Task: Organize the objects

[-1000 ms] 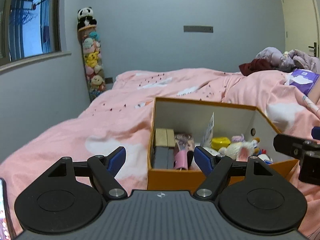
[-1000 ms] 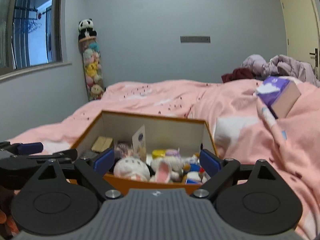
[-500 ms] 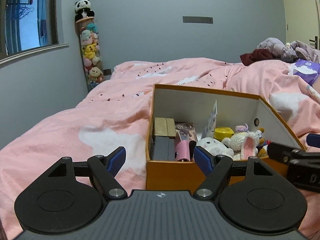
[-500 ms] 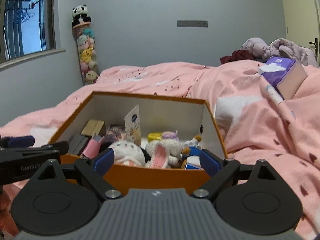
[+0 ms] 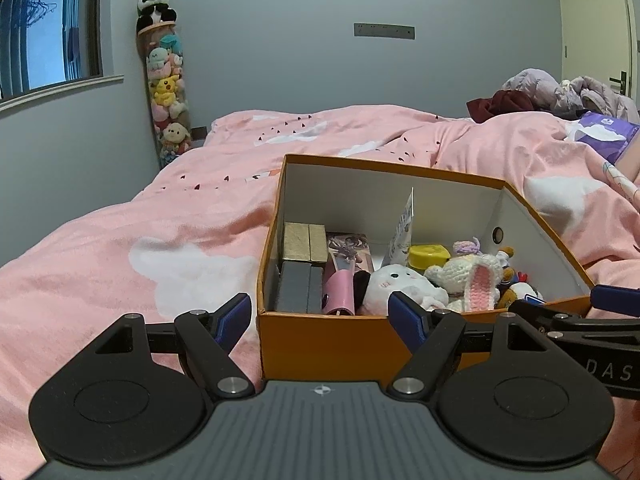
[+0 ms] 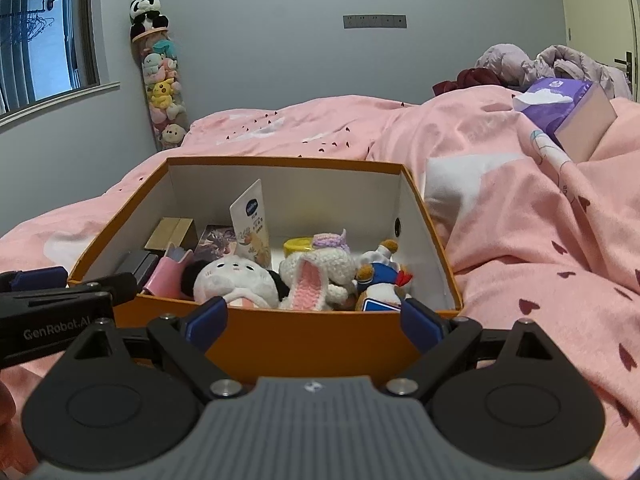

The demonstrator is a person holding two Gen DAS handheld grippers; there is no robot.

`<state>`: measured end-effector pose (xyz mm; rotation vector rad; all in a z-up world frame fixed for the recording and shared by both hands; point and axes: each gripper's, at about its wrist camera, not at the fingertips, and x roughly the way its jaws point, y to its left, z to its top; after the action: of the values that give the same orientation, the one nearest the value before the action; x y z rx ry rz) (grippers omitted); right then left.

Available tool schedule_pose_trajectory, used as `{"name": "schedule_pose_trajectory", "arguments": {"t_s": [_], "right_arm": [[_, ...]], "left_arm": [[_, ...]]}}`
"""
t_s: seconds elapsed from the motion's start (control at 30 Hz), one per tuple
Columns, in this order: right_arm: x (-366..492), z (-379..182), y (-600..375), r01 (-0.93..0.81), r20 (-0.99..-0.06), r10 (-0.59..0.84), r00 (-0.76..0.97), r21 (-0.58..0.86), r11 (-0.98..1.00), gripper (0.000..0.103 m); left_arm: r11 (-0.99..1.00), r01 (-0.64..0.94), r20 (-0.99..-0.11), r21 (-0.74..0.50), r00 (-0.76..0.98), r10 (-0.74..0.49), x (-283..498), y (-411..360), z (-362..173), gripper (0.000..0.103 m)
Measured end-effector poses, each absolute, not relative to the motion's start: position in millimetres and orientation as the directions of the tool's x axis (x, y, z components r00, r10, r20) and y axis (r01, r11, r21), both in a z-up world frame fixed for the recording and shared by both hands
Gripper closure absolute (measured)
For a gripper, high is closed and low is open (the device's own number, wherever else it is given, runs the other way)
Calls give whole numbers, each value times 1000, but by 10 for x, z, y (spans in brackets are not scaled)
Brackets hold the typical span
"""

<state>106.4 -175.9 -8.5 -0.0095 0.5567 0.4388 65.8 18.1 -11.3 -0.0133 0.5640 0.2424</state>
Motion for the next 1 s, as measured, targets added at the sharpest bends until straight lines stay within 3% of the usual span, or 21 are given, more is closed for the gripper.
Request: {"name": "schedule_pose_trajectory", "arguments": {"t_s": [1.0], "right_arm": [[1111,-118,-1793,-387,-522,394,756,128,913,9]], "left_arm": [[970,-240,-539,38,813,222,655,185,-112,14]]}}
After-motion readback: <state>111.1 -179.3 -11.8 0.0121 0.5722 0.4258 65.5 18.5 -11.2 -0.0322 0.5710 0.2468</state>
